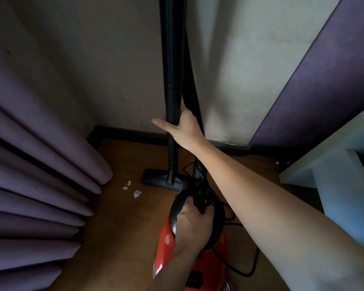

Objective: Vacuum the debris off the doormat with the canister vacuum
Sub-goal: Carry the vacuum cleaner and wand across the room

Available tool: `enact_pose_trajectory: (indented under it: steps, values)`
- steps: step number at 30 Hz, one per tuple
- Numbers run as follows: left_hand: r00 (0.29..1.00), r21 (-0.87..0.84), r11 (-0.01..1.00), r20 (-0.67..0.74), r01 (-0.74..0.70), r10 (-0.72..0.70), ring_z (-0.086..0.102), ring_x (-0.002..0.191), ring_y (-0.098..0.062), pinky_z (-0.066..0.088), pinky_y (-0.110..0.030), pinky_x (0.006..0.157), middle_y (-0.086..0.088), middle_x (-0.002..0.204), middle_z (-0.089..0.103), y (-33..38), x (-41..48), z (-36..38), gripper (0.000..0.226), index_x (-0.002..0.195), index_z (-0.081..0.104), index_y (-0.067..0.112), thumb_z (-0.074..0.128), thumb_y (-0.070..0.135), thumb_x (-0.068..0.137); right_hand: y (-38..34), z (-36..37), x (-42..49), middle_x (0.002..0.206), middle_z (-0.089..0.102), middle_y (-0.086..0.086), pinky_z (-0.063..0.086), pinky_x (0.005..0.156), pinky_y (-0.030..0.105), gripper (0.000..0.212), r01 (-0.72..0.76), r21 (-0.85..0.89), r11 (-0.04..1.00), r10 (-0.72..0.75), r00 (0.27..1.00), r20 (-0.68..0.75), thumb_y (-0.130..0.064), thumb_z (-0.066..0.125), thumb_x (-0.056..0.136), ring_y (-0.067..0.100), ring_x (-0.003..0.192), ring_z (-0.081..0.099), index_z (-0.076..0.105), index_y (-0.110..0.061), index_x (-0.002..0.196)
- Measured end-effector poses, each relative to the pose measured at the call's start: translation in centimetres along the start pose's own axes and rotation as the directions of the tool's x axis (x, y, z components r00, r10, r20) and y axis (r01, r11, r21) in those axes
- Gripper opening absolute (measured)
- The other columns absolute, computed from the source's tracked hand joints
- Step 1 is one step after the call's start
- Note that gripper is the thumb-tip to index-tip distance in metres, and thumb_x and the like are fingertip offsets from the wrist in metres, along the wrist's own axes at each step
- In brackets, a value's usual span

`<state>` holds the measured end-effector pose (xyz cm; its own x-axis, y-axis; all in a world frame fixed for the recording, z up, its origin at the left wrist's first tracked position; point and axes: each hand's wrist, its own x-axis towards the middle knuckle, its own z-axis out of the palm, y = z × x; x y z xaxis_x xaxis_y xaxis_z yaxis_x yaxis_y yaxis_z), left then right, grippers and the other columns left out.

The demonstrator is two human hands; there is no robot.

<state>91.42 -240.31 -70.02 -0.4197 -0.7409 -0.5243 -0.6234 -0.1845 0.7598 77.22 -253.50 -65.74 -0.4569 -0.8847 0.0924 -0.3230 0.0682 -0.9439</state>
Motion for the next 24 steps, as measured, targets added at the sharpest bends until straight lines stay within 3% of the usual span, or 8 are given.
enact_pose_trajectory:
  steps: [2,4,7,9,13,18,21,24]
  values:
    - [0.999,0.015,1.000,0.051,-0.001,0.000,0.069,0.086,-0.030,0.058,-0.039,0.071,-0.008,0.095,0.069,-0.1,0.0,-0.4,0.032,0.116,0.056,0.018,0.062,0.035,0.089,0.0,-0.3,-0.4,0.077,0.048,0.003,0.045,0.068,0.021,0.037,0.016,-0.012,1.000,-0.017,1.000,-0.013,-0.036,0.081,0.085,0.022,0.075,0.059,0.054,-0.015,0.099]
    - [0.996,0.018,1.000,0.094,-0.005,0.003,0.070,0.083,-0.029,0.058,-0.036,0.070,-0.011,0.093,0.071,-0.2,-0.1,-0.7,0.034,0.117,0.055,0.018,0.062,0.035,0.088,-0.3,-0.8,-0.9,0.083,0.059,-0.008,0.051,0.075,0.019,0.039,0.016,-0.017,1.000,-0.016,1.000,-0.022,-0.034,0.082,0.084,0.009,0.083,0.063,0.054,-0.019,0.108]
    - [0.983,0.012,1.000,0.184,0.002,-0.005,0.070,0.067,-0.017,0.054,-0.027,0.062,-0.010,0.085,0.073,0.0,-0.3,-1.6,0.030,0.115,0.052,0.018,0.064,0.027,0.090,-0.6,-1.9,-1.8,0.106,0.072,-0.002,0.056,0.095,0.037,0.051,0.004,-0.029,1.000,-0.005,0.999,-0.045,-0.037,0.084,0.080,0.016,0.104,0.069,0.058,-0.015,0.119]
    - [0.967,-0.017,1.000,0.255,0.003,0.001,0.067,0.065,-0.012,0.053,-0.030,0.066,-0.008,0.085,0.074,0.3,-0.3,-2.4,0.026,0.110,0.052,0.018,0.067,0.017,0.089,-1.0,-3.0,-2.9,0.112,0.070,-0.003,0.057,0.097,0.038,0.059,-0.019,-0.015,1.000,0.018,0.999,-0.049,-0.035,0.086,0.079,0.014,0.106,0.068,0.058,-0.014,0.126]
    - [0.936,-0.103,0.993,0.352,0.059,-0.019,0.064,0.086,-0.017,0.052,-0.034,0.083,-0.003,0.101,0.070,0.7,-0.7,-3.5,0.029,0.100,0.057,0.024,0.073,0.004,0.086,-2.1,-5.6,-5.4,0.128,0.063,0.002,0.057,0.098,0.034,0.075,-0.076,-0.092,0.993,0.070,0.995,-0.073,-0.038,0.085,0.080,0.015,0.117,0.062,0.051,-0.015,0.143]
    - [0.942,-0.206,0.971,0.333,0.123,-0.049,0.063,0.113,-0.026,0.052,-0.042,0.101,-0.008,0.119,0.067,0.8,-0.7,-4.2,0.029,0.113,0.065,0.013,0.069,0.000,0.089,-3.9,-7.8,-8.4,0.127,0.063,-0.004,0.057,0.096,0.028,0.074,-0.069,-0.180,0.981,0.060,0.997,-0.058,-0.043,0.081,0.082,0.009,0.113,0.064,0.049,-0.021,0.145]
    - [0.960,-0.218,0.975,0.278,0.049,0.014,0.058,0.114,-0.019,0.052,-0.032,0.092,-0.001,0.127,0.058,1.7,-0.7,-5.6,0.056,0.140,0.045,0.025,0.062,-0.001,0.094,-4.9,-8.6,-11.0,0.121,0.065,-0.006,0.057,0.092,0.022,0.070,-0.094,-0.205,0.974,0.095,0.995,-0.004,-0.046,0.078,0.084,0.003,0.104,0.068,0.049,-0.024,0.144]
    - [0.983,-0.369,0.929,0.154,-0.039,0.102,0.063,0.107,-0.016,0.052,-0.027,0.084,-0.003,0.124,0.062,2.7,0.0,-7.0,0.053,0.138,0.048,0.022,0.062,-0.003,0.093,-5.1,-8.7,-14.2,0.105,0.070,-0.010,0.058,0.087,0.027,0.059,-0.109,-0.274,0.956,0.146,0.982,0.121,-0.048,0.078,0.082,0.001,0.089,0.070,0.058,-0.026,0.134]
